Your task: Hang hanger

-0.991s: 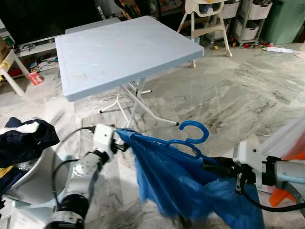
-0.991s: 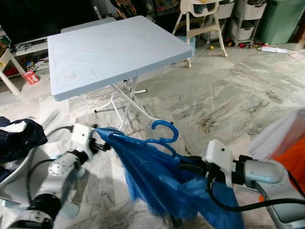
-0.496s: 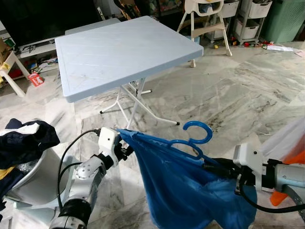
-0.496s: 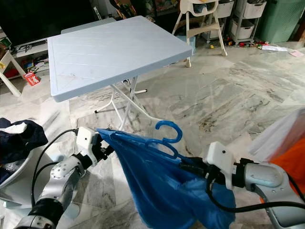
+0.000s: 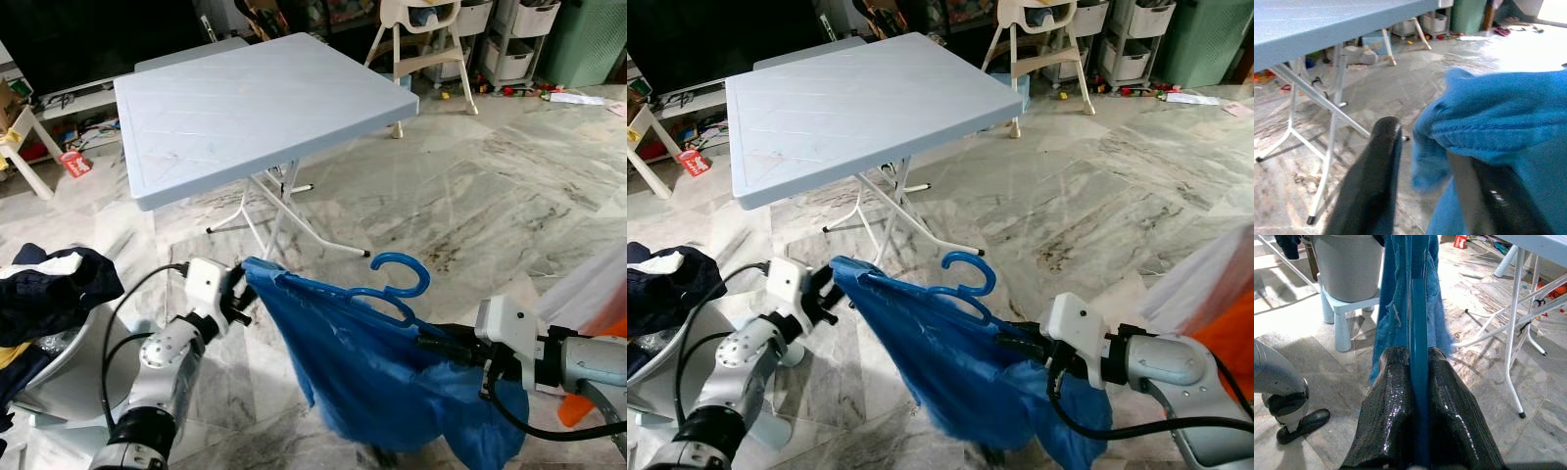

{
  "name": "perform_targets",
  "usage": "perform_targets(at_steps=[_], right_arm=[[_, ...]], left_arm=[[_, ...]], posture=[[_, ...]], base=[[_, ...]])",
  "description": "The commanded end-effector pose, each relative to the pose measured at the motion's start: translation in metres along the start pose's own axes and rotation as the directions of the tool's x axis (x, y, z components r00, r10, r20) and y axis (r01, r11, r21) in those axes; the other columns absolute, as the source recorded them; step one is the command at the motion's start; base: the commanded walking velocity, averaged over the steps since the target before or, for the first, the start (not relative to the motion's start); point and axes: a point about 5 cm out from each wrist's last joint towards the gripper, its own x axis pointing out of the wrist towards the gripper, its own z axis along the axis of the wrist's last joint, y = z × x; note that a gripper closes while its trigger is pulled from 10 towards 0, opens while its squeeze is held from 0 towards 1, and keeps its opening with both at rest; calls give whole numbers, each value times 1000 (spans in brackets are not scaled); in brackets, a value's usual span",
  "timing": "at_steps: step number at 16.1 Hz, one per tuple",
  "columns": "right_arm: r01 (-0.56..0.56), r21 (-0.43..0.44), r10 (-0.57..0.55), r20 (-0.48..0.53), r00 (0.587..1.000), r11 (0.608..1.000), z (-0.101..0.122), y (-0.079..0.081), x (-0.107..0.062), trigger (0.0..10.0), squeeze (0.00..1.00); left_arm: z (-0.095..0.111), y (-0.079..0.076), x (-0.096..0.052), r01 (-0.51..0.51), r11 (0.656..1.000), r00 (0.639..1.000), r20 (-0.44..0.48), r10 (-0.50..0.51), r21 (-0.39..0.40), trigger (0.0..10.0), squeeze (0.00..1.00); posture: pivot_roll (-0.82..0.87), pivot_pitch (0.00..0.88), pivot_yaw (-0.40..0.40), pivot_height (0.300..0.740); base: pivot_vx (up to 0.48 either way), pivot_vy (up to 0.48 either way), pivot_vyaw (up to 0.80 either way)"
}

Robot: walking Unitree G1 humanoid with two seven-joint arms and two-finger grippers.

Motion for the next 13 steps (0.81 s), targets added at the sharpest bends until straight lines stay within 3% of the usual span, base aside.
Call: perform_targets(at_steps=[1,7,11,13], right_arm=[[-14,-27,14,8,1000,1000,5,0,2,10000,0],[-10,-26,9,-16,1000,1000,-2,0,-2,10000,0],[18,-60,-25,-110,994,998,-24,-3,-8,10000,0],[35,-73,-47,-169,985,997,-41,-4,-16,10000,0]], left_arm=[[7,8,0,-28,999,999,17,27,26,0,0],[7,10,0,-54,998,998,22,54,32,0,0],[17,22,-7,-109,992,992,66,105,59,0,0],[27,36,-15,-175,982,981,103,167,74,0,0]], posture=[[-148,34,142,740],[-151,35,139,740],[-143,32,130,740],[-131,32,123,740]], base=[[0,0,0],[0,0,0],[0,0,0],[0,0,0]])
